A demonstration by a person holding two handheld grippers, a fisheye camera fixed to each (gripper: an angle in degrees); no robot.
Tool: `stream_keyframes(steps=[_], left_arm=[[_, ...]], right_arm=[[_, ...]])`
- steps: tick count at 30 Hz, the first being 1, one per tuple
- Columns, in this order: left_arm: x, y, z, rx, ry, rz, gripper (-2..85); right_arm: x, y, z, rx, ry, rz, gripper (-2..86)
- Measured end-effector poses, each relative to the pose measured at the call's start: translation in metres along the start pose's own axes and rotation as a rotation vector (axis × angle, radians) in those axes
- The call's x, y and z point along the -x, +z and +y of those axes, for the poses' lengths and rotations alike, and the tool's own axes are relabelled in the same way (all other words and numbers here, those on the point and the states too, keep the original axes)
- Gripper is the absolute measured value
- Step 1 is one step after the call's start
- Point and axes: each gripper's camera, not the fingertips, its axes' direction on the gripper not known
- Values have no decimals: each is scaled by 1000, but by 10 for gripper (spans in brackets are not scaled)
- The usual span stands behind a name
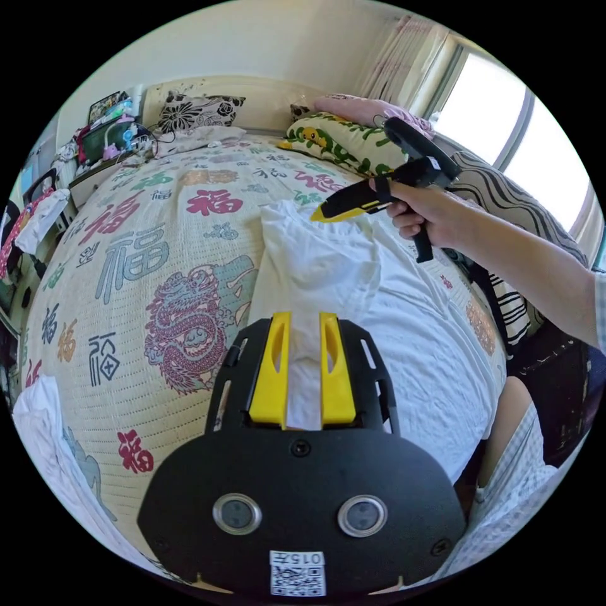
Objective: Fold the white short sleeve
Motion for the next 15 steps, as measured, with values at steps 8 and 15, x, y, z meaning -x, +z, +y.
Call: stream_keyframes(steps=[8,15], left_arm=[[-12,36,5,103,5,-53,58],[-25,33,-2,73,7,-73,66]], right_arm=[[-2,43,-65,49,40,81,15],[1,-5,-33,-48,2,119,36]])
